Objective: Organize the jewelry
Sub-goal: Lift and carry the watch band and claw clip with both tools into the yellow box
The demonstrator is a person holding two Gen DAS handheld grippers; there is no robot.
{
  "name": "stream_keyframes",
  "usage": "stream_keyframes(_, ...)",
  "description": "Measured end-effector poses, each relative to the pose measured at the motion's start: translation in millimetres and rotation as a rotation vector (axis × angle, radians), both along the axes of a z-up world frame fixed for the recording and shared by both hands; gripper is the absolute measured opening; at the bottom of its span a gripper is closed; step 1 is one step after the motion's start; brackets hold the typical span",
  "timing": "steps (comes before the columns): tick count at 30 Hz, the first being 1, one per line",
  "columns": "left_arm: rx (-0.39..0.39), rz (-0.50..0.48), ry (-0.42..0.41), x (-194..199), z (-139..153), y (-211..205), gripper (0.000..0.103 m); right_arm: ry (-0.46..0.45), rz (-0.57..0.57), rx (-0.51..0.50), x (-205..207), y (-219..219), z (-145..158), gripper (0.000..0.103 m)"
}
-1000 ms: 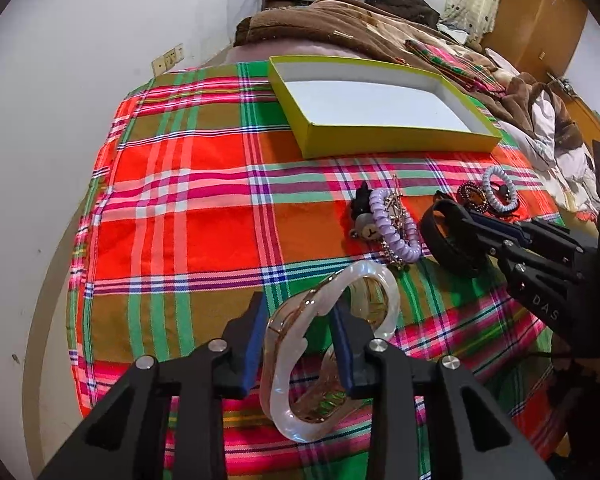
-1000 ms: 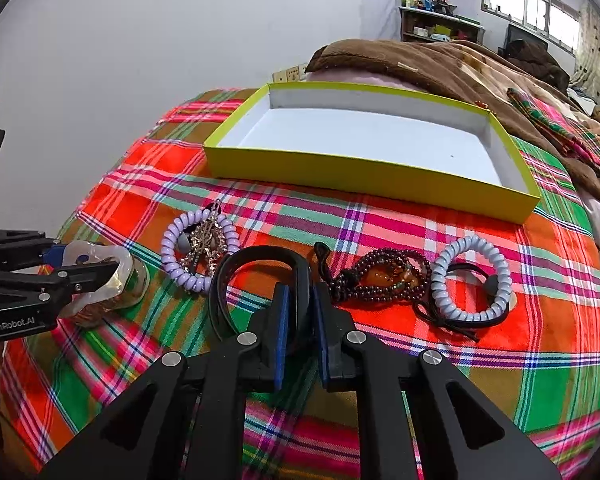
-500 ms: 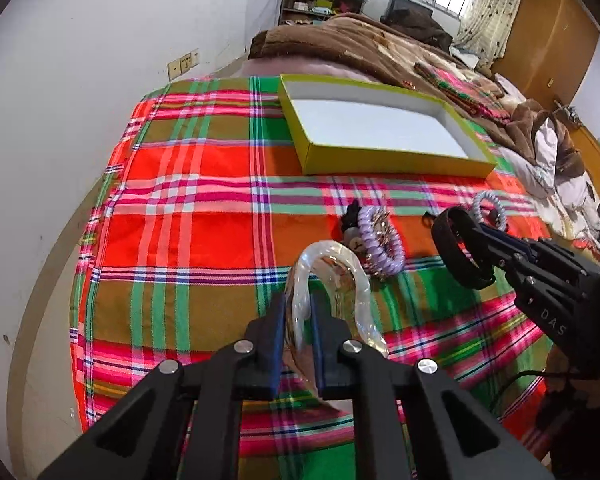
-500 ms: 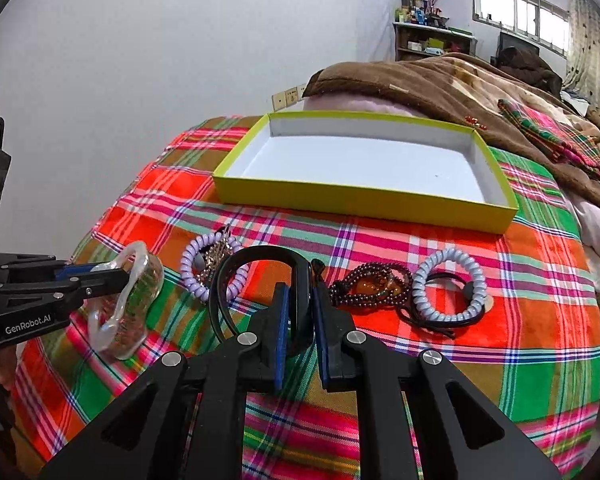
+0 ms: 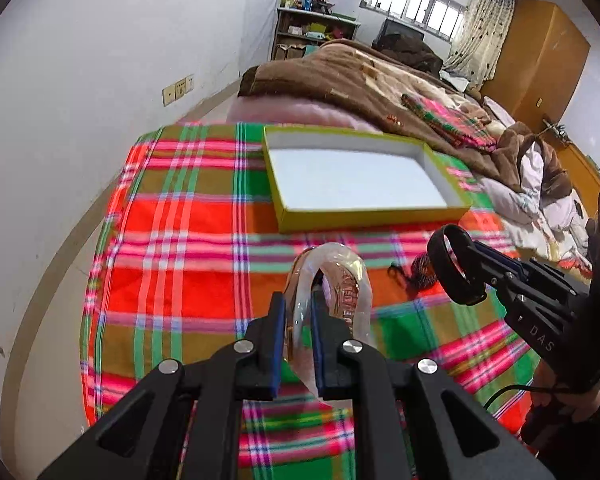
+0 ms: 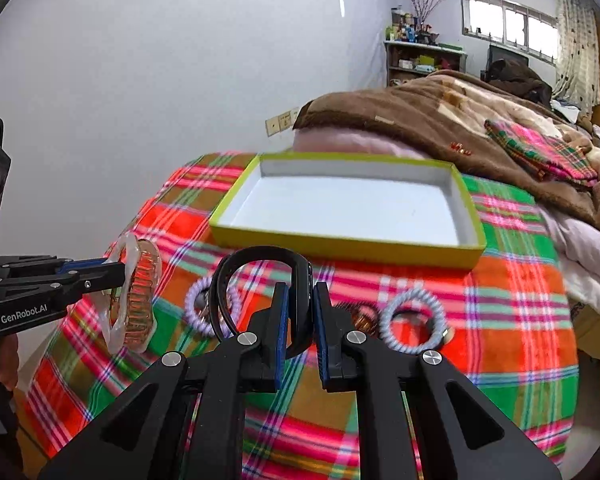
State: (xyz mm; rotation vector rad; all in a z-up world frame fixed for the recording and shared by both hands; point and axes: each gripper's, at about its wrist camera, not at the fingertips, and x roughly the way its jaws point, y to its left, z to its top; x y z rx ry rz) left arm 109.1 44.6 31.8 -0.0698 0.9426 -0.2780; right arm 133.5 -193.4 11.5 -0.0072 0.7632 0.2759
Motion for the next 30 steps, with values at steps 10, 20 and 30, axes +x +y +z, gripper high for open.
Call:
stream_keyframes(10,-0.039,-0.026,-0.022,43,15,-20,0.013,-0.014,-0.054,-0.007,47,-19,17,0.012)
stream_keyframes(20,-0.054,-0.029,-0.026,99,19,-35,0.013,0.018,-0.089,-0.059,106,-31,10,0.012)
stream_keyframes(30,-0.086,-0.016,0.038,147,-10,-48,0.013,0.072,-0.113,-0.103,153,-33,-17,0.012)
